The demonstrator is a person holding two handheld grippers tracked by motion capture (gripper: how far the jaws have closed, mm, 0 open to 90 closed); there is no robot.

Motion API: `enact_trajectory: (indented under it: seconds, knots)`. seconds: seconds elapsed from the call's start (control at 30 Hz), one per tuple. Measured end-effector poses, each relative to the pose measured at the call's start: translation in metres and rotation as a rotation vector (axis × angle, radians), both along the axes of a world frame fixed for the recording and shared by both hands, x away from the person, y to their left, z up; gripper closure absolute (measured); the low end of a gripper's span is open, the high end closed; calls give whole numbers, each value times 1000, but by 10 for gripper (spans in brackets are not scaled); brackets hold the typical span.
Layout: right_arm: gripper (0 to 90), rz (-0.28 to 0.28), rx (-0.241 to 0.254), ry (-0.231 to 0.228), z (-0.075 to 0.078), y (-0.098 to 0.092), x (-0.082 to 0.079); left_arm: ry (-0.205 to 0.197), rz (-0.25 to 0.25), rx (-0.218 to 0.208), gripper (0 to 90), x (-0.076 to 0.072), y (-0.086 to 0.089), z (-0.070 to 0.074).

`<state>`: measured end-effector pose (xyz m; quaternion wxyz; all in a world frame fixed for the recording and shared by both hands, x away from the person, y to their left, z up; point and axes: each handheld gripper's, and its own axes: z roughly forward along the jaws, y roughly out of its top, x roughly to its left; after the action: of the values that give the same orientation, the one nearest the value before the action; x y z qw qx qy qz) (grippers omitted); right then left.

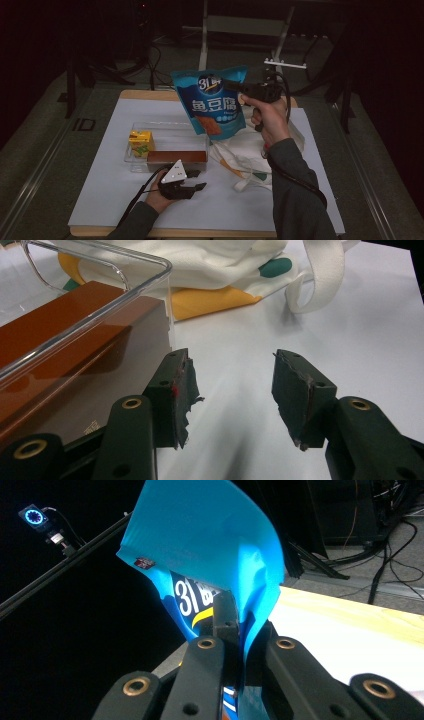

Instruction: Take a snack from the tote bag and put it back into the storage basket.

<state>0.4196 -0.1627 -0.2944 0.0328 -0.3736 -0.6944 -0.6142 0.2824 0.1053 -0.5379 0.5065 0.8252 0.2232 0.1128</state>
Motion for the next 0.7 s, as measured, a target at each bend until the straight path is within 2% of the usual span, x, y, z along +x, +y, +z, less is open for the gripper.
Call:
enact_trajectory:
  seconds: [0.7]
  knots:
    - [891, 41, 29, 13, -4, 42, 6, -6, -4, 3, 498, -1, 0, 0]
